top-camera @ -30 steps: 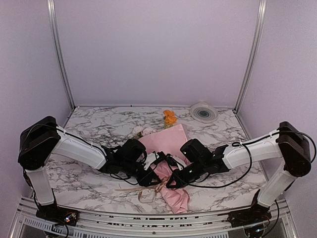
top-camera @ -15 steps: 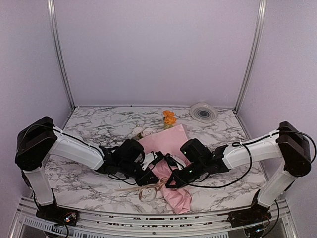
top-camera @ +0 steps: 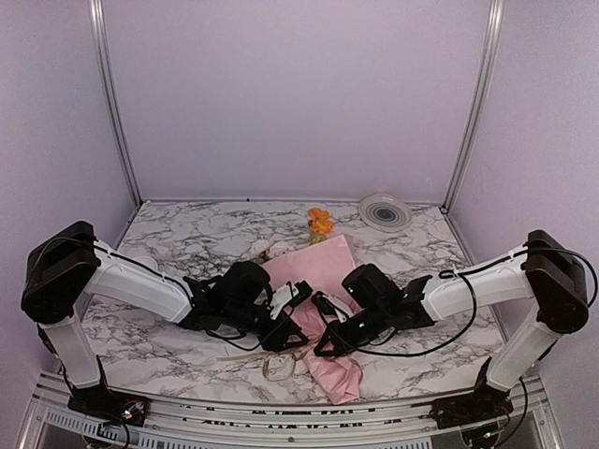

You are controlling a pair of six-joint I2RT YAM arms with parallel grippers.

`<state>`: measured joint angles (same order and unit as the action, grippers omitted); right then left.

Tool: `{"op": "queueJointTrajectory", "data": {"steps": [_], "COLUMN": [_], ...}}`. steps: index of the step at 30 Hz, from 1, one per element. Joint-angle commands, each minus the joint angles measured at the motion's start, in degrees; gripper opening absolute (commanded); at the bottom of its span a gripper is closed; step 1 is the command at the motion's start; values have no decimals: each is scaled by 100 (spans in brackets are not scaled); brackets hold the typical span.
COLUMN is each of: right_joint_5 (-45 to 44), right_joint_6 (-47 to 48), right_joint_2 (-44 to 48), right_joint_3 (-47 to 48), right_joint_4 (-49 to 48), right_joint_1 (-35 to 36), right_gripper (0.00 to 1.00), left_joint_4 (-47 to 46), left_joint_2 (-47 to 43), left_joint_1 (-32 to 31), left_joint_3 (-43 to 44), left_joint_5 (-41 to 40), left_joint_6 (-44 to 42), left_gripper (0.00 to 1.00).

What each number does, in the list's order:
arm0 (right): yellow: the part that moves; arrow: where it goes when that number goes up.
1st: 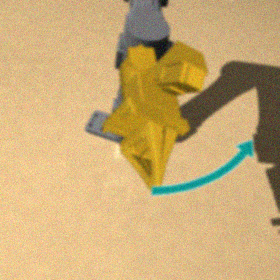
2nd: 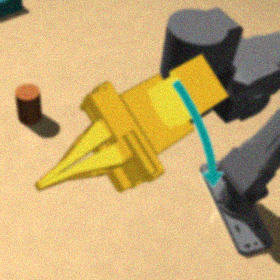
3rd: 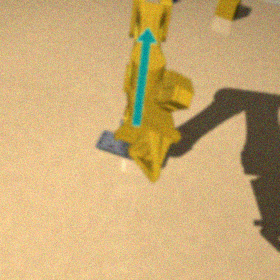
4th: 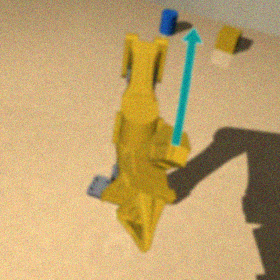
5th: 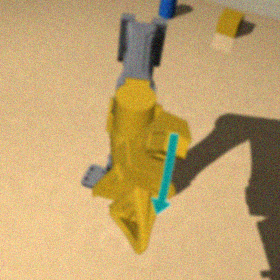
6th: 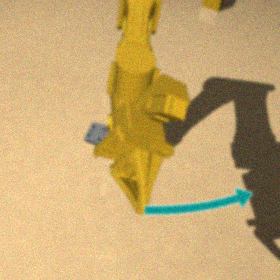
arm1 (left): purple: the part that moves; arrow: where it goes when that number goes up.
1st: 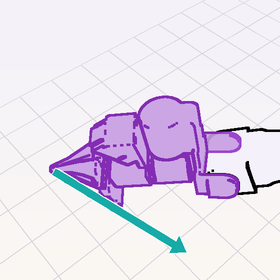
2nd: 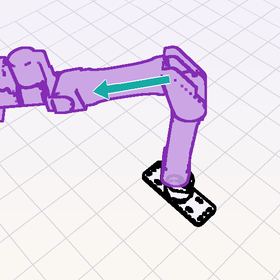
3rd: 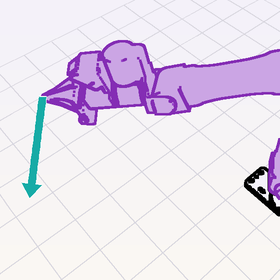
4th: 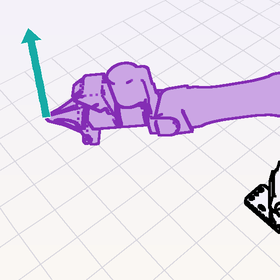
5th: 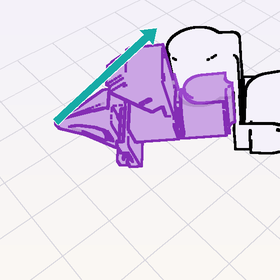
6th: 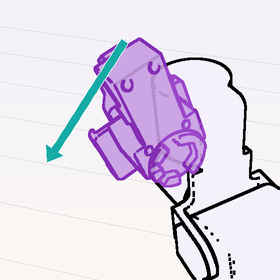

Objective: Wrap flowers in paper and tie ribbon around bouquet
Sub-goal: Cross the half-tied ribbon over the folded bouquet.

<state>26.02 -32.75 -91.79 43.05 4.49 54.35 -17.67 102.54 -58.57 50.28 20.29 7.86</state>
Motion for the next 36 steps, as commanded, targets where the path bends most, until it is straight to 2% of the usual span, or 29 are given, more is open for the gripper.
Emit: {"op": "queueJointTrajectory", "data": {"steps": [1,3,8,10,14,36], "right_joint_5": [-24,-30,-46,-12,14,-192], "right_joint_6": [23,15,5,31,34,-521], "right_joint_2": [157,168,230,196,113,-518], "right_joint_3": [-52,-42,-69,-45,13,168], "right_joint_4": [-175,-162,-209,-246,-331,-1521], "right_joint_1": [-38,-46,-55,-56,-62,-291], "right_gripper": [0,0,0,0,0,0], "left_joint_4": [-27,0,-127,-449,-969,-1186], "left_joint_2": [246,401,142,-133,-369,-235], "left_joint_1": [-39,-48,-49,-49,-50,-127], "left_joint_3": [60,99,-133,-335,-601,-583], "left_joint_5": [-157,-182,-710,-774,-699,-265], "left_joint_6": [-96,-37,-17,-8,32,135], "left_gripper": [36,30,5,1,0,0]}}
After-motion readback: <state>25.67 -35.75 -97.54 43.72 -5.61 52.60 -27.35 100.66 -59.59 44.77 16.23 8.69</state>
